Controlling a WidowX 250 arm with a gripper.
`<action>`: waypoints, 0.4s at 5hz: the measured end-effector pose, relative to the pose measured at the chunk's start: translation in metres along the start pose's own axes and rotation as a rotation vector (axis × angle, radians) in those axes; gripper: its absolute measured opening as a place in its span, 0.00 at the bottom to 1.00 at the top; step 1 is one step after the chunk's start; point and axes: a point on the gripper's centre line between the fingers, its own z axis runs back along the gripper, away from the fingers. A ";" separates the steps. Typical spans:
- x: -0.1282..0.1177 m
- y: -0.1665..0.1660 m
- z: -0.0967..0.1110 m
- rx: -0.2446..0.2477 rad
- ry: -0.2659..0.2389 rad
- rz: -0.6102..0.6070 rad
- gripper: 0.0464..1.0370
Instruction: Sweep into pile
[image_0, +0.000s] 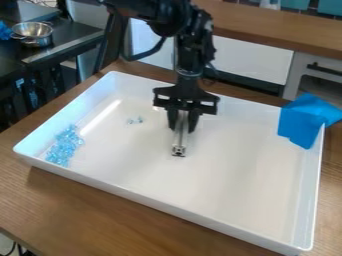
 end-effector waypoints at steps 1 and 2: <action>0.020 0.021 0.007 -0.024 0.010 0.146 0.34; 0.034 0.030 0.004 -0.029 0.046 0.302 0.34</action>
